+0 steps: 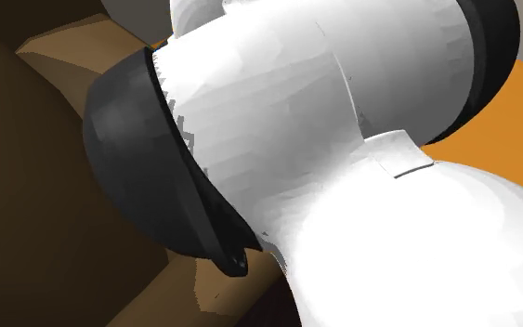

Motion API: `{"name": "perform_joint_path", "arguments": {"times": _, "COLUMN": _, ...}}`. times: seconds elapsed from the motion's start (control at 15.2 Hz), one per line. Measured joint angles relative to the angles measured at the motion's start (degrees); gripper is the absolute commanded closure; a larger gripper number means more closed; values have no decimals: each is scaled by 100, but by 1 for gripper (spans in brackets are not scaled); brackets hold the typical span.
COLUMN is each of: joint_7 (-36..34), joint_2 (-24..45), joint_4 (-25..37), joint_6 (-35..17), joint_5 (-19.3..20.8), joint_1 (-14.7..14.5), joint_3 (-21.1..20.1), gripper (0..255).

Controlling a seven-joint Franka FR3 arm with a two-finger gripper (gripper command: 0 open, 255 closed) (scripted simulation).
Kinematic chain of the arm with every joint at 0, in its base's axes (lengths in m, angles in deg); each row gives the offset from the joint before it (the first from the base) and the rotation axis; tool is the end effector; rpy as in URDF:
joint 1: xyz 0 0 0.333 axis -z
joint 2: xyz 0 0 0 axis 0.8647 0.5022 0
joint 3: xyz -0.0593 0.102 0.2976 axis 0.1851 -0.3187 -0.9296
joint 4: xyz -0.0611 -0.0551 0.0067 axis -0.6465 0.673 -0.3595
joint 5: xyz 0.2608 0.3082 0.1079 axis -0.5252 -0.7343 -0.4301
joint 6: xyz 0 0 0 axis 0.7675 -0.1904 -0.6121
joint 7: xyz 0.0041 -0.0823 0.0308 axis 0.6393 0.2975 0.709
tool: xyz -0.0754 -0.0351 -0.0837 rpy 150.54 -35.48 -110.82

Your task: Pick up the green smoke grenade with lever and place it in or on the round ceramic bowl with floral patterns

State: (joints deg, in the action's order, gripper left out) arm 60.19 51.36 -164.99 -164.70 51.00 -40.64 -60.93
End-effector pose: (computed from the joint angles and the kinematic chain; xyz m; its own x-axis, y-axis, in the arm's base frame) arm 0.5393 -0.3688 0.2150 0.9856 -0.1693 0.0007 -0.1690 -0.9841 -0.0541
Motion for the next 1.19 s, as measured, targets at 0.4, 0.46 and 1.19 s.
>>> {"name": "perform_joint_path", "arguments": {"times": 0.4, "joint_7": -307, "joint_2": -162, "joint_4": 74, "joint_6": 208, "joint_5": 102, "joint_1": -216, "joint_3": -3, "gripper": 255}}
{"name": "perform_joint_path", "arguments": {"times": 0.46, "joint_7": -432, "joint_2": -156, "joint_4": 137, "joint_6": 256, "joint_5": 122, "joint_1": -302, "joint_3": -23, "gripper": 255}}
{"name": "perform_joint_path", "arguments": {"times": 1.19, "joint_7": -1656, "joint_2": 539, "joint_4": 1183, "joint_6": 518, "joint_5": 161, "joint_1": -1092, "joint_3": -327, "gripper": 255}}
